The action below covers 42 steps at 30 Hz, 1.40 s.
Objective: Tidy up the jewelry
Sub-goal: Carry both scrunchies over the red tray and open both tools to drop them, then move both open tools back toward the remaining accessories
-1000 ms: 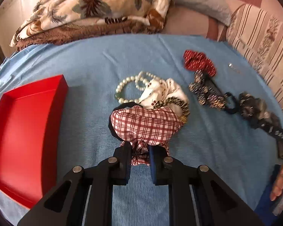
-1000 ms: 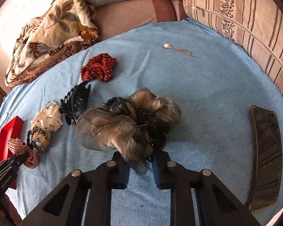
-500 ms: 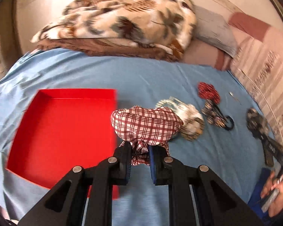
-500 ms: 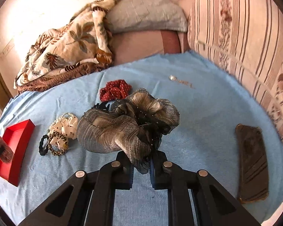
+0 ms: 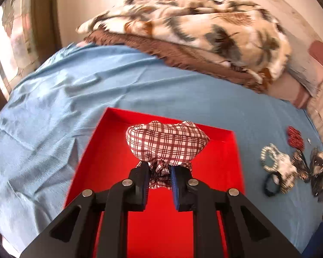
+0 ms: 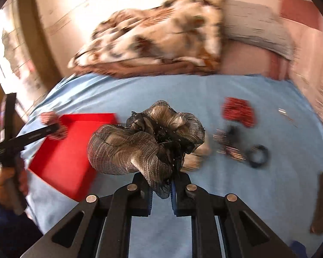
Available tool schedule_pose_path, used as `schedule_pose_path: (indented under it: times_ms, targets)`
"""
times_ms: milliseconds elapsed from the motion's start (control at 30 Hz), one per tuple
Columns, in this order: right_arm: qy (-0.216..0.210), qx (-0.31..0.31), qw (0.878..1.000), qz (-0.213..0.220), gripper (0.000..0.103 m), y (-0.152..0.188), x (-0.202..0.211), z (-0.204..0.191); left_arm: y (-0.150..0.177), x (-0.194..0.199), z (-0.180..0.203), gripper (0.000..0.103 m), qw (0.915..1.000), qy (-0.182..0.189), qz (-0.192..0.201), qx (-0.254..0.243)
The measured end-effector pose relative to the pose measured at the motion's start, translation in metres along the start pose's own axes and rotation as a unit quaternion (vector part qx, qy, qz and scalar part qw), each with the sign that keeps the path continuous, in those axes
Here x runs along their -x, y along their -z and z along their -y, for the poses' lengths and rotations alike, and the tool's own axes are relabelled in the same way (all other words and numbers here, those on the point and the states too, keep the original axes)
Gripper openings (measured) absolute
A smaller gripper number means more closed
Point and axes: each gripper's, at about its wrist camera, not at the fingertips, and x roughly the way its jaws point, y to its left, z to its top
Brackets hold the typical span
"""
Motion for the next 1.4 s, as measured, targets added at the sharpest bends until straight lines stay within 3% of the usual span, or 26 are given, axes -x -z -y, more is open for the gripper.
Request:
schedule_pose_path:
  times_ms: [233,333,433,600,700,767,900,1067,1200,1400]
  targets:
    - [-0.04,0.037,0.997,-0.055,0.014,-0.04,-0.082,-0.091,-0.024,-0.032,-0.026,0.017,0.9994,-0.005,-0.025,0.022]
    - [-0.037,0.057,0.995,-0.079,0.015,-0.051,-0.116,-0.121,-0.03,-0.039,-0.04,0.017,0.9983,0.003,-0.035,0.046]
    - [-0.022,0.077,0.992,-0.098,0.015,-0.057,-0.145,-0.134,-0.032,-0.042,-0.052,0.019,0.9969,0.006,-0.039,0.069]
    - [0.003,0.094,0.988,-0.12,0.017,-0.055,-0.171,-0.142,-0.033,-0.04,-0.062,0.031,0.9942,0.02,-0.04,0.098]
    - [0.002,0.083,0.989,-0.121,0.03,-0.053,-0.171,-0.139,-0.034,-0.034,-0.062,0.043,0.9939,0.023,-0.031,0.104]
    - [0.004,0.077,0.989,-0.125,0.049,-0.054,-0.17,-0.137,-0.034,-0.028,-0.063,0.046,0.9937,0.031,-0.022,0.105]
    - [0.004,0.087,0.989,-0.116,0.055,-0.053,-0.158,-0.141,-0.031,-0.016,-0.064,0.061,0.9927,0.049,-0.005,0.11]
    - [0.004,0.088,0.991,-0.1,0.065,-0.053,-0.135,-0.138,-0.024,-0.007,-0.072,0.062,0.9907,0.058,0.003,0.123]
    - [0.003,0.076,0.993,-0.089,0.066,-0.047,-0.108,-0.12,-0.014,0.0,-0.076,0.062,0.9897,0.064,0.005,0.128]
    - [0.003,0.004,0.999,-0.042,0.071,-0.023,-0.046,-0.059,0.007,0.013,-0.072,0.064,0.9898,0.062,0.012,0.128]
